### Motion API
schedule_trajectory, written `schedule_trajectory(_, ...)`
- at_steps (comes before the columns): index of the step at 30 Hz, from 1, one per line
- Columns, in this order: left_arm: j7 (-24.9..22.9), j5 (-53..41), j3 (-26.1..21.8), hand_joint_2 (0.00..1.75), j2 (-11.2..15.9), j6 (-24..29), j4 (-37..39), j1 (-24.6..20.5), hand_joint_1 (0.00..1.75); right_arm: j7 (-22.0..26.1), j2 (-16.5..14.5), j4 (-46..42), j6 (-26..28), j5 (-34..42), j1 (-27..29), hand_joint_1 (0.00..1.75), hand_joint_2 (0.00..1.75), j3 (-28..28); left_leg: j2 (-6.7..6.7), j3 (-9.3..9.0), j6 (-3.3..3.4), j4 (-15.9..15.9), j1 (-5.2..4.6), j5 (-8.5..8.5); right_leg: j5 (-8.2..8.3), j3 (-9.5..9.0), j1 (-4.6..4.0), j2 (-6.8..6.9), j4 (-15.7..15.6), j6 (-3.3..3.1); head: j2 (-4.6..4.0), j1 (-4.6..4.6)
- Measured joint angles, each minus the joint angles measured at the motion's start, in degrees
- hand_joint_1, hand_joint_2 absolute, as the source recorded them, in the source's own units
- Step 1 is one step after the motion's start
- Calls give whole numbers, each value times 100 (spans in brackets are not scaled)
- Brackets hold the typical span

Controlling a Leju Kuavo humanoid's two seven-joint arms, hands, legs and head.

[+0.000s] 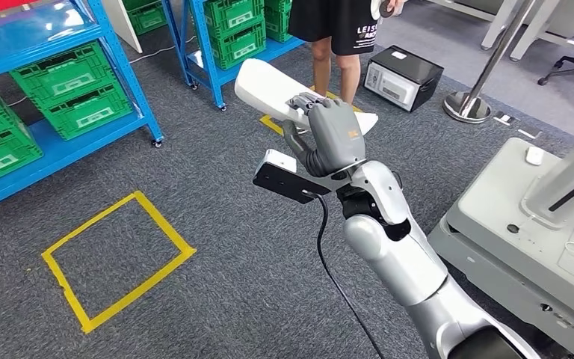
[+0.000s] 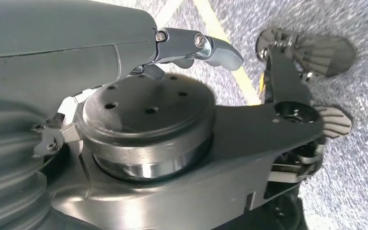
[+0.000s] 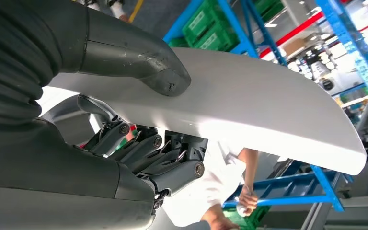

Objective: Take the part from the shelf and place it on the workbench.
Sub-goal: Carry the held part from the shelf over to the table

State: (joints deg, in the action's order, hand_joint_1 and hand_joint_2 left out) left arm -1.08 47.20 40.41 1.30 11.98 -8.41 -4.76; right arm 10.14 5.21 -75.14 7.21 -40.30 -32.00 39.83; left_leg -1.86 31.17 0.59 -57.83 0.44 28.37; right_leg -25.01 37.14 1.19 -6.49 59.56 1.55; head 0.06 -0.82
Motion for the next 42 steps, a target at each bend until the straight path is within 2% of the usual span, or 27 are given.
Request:
schedule_trajectory(1,-1,-3,2,175,-3,0,-1,-7,0,-17,11,-14,-7,-9,-9,175,175,-3,81,2,39,36,12,-32,-125,100,-18,163,196,14,-1,11)
schedule_trajectory(3,4,-15,2,175,2,0,-1,-15,0,-46,20,-28,-23,-30,-15,175,175,-5,242,27,84,49,1,-54,-511,424,-30,495,902,34,-1,30)
schedule_trajectory(5,-1,-30,3,175,2,0,0,-16,0,-55,31,-31,-39,-44,5,175,175,-5,411,61,91,29,-9,-55,-721,660,-21,582,1471,63,-1,31)
schedule_trajectory(6,-5,-35,4,175,1,0,-1,-19,0,-56,42,-31,-44,-47,10,175,175,-7,495,76,90,15,-9,-54,-682,625,-17,605,1469,71,-1,31)
schedule_trajectory(8,-11,-34,6,175,-5,0,-2,-34,0,-57,63,-31,-48,-49,-8,175,175,-10,651,98,71,-29,-9,-41,-405,213,-15,739,831,71,-1,31)
schedule_trajectory(10,-13,-32,7,175,-1,0,-1,-52,0,-53,68,-32,-47,-49,-41,175,175,-14,773,116,14,-86,-40,-1,-224,-184,-35,970,161,19,-2,28)
schedule_trajectory(11,-15,-29,7,175,4,0,-1,-59,0,-51,70,-33,-45,-49,-54,175,175,-16,825,114,-23,-104,-56,14,-199,-259,-46,1026,13,-22,-1,26)
schedule_trajectory(14,-32,-21,7,175,11,1,0,-85,0,-45,89,-35,-41,-46,-64,175,175,-20,944,88,-128,-100,-56,23,-154,-224,-53,875,-41,-153,1,23)
schedule_trajectory(16,-30,-6,7,175,13,3,0,-96,0,-36,98,-36,-33,-43,-65,175,175,-21,689,172,-198,-304,-31,196,-106,-208,-23,758,-73,-223,0,22)
schedule_trajectory(18,-24,15,7,175,13,4,1,-83,0,-16,98,-36,-22,-41,-56,175,175,-22,330,444,-240,-943,-14,576,-76,-180,-10,641,-81,-265,-1,20)
schedule_trajectory(20,-25,30,7,175,11,4,2,-61,0,1,94,-36,-17,-40,-20,175,175,-22,223,723,-235,-1585,-14,828,-51,-140,-25,493,-78,-281,0,20)
schedule_trajectory(21,-27,34,7,175,9,4,2,-51,0,8,95,-35,-14,-40,1,175,175,-22,209,748,-219,-1654,-16,803,-36,-124,-33,410,-76,-281,1,20)
schedule_trajectory(22,-32,38,7,175,8,4,2,-44,0,15,96,-35,-9,-40,19,175,175,-22,188,662,-193,-1492,-20,669,-20,-113,-39,327,-74,-275,1,20)
schedule_trajectory(23,-36,42,7,175,6,4,2,-38,0,23,95,-35,-1,-40,30,175,175,-22,124,472,-156,-1120,-25,463,-5,-106,-41,245,-72,-265,0,21)
schedule_trajectory(25,-41,46,7,175,15,4,8,-26,0,39,94,-35,24,-40,34,175,175,-22,-157,94,-81,-344,-40,184,28,-87,-31,105,-72,-223,-1,21)
schedule_trajectory(26,-40,49,7,175,15,3,10,-23,0,45,93,-35,34,-40,36,175,175,-22,-254,-13,-56,-111,-56,130,47,-70,-17,45,-75,-191,-1,21)
schedule_trajectory(27,-41,49,8,175,15,3,13,-20,0,50,93,-35,40,-40,41,175,175,-22,-292,-46,-40,-32,-73,138,69,-53,1,-11,-87,-153,-1,20)
schedule_trajectory(29,-48,49,9,175,-6,3,8,-15,0,55,98,-35,43,-40,53,175,175,-23,-152,-80,0,21,-79,85,120,-24,22,-133,-115,-71,-1,18)
schedule_trajectory(30,-49,44,9,175,-15,4,6,-11,0,56,102,-35,46,-40,59,175,175,-23,-81,-105,25,69,-68,44,111,6,7,-97,-90,-45,-1,22)
schedule_trajectory(31,-50,36,9,175,-24,5,3,-9,0,58,105,-34,48,-40,58,175,175,-24,-2,-125,55,119,-53,2,35,78,-15,26,31,-24,0,31)
schedule_trajectory(33,-46,14,11,175,-37,7,2,-2,0,61,109,-33,51,-39,63,175,175,-25,162,-124,93,165,-52,-40,-297,362,-56,393,609,4,0,52)
schedule_trajectory(34,-48,2,14,175,-43,7,2,7,0,62,109,-32,51,-38,75,175,175,-25,250,-109,106,157,-56,-40,-485,543,-54,513,999,25,1,59)
schedule_trajectory(36,-66,-31,31,175,-58,7,2,22,0,67,116,-31,52,-37,120,175,175,-27,428,-75,104,123,-55,-22,-619,730,-32,598,1437,62,1,61)
schedule_trajectory(37,-85,-44,48,175,-67,8,2,24,0,76,122,-31,54,-37,138,175,175,-29,512,-62,92,98,-46,-7,-536,653,-17,626,1329,77,0,62)
schedule_trajectory(39,-134,-69,86,175,-78,35,2,15,0,111,134,-31,61,-43,155,175,175,-42,663,-47,40,22,-35,46,-258,235,-1,810,612,95,0,62)
schedule_trajectory(41,-189,-108,122,175,-79,117,4,-1,0,148,135,-32,83,-61,169,175,175,-80,775,-24,-28,-66,-62,132,-122,-85,-3,1013,74,43,0,58)
schedule_trajectory(42,-215,-133,141,175,-79,158,4,-11,0,156,140,-32,100,-72,181,175,175,-107,822,-34,-58,-86,-79,162,-127,-122,-13,1051,6,-6,-1,55)
